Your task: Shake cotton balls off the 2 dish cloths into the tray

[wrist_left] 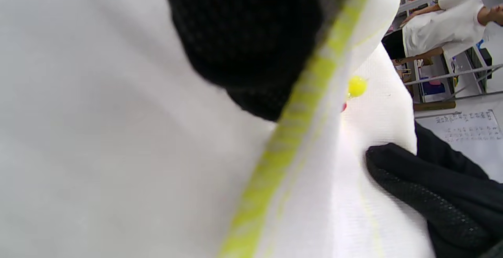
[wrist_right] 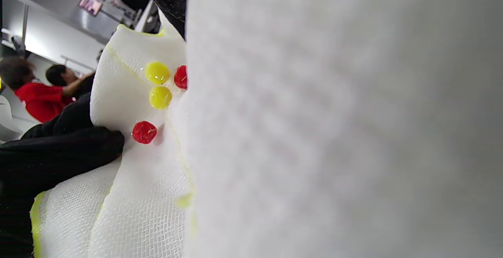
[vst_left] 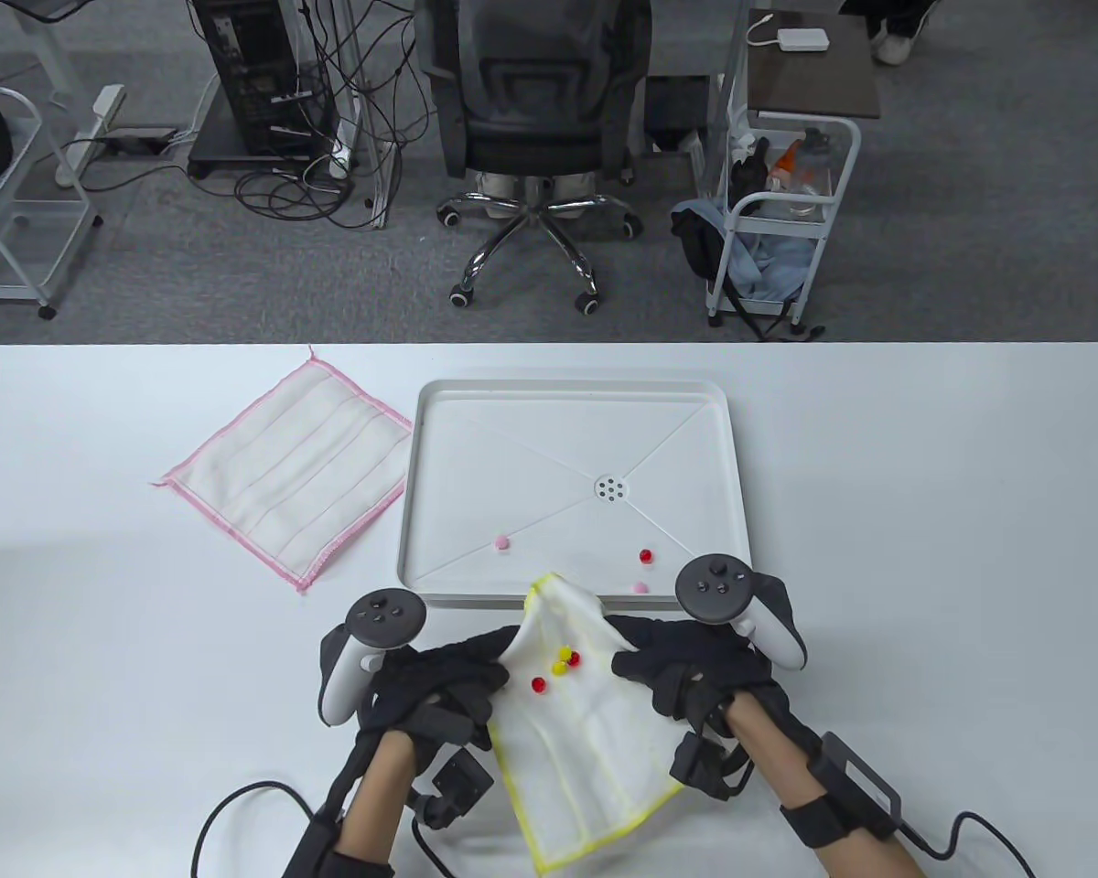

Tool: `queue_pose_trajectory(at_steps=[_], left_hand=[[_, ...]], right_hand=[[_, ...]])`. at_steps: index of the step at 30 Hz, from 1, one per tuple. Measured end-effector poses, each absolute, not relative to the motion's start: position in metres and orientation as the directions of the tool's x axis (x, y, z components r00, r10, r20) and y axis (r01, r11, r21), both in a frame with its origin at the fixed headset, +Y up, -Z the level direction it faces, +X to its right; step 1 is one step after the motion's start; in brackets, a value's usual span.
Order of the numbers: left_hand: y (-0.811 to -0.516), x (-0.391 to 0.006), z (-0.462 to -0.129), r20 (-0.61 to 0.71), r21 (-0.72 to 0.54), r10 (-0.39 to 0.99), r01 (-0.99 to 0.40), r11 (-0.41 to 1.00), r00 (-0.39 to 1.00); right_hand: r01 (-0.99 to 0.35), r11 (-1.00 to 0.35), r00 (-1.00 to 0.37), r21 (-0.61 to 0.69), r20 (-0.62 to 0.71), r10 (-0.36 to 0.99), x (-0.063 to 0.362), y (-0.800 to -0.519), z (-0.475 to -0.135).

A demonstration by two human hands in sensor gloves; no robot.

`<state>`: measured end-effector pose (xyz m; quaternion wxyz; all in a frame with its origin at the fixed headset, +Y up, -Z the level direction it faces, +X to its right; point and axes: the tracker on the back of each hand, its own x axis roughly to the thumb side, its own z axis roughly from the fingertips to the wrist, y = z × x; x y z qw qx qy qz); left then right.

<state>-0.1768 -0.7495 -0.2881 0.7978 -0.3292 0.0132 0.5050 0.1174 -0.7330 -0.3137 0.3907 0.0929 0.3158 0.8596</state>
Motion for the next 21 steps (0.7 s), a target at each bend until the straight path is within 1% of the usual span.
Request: queue_pose_trajectory(at_steps=[3, 6, 10, 12, 14, 17, 21], left_hand=[[-0.736, -0.183, -0.311, -0.392, -0.496, 0.784, -0.828, 0.261, 0.481], [-0.725, -0.187, -0.332, -0.447, -0.483, 0.78, -0.852, 0.202, 0.438], [-0.71, -0.188, -0.359, -0.473, -0.456, 0.769, -0.866, 0.204, 0.43], [-0.705, -0.188, -0.372, -0.489, -0.437, 0.77, -0.879, 0.19, 0.41], [-0.701, -0.186, -0.385, -0.5, -0.394, 0.777, -0.899, 0.189, 0.383], [-0.698, -0.183, -0.403, -0.501, -0.375, 0.781, -0.907, 0.194, 0.374], [-0.691, -0.177, -0.421, -0.478, -0.325, 0.806, -0.923, 0.208, 0.35]], right_hand=[[-0.633, -0.474, -0.669, 0.612, -0.125, 0.733, 0.112, -0.721, -0.338], [-0.645, -0.466, -0.667, 0.606, -0.149, 0.73, 0.109, -0.709, -0.36], [-0.695, -0.414, -0.628, 0.588, -0.215, 0.748, 0.108, -0.698, -0.388], [-0.729, -0.386, -0.595, 0.565, -0.245, 0.765, 0.109, -0.696, -0.401], [-0.787, -0.34, -0.533, 0.514, -0.29, 0.795, 0.112, -0.698, -0.416], [-0.84, -0.284, -0.468, 0.462, -0.354, 0.81, 0.115, -0.704, -0.433], [-0.882, -0.268, -0.416, 0.387, -0.374, 0.829, 0.116, -0.703, -0.449]])
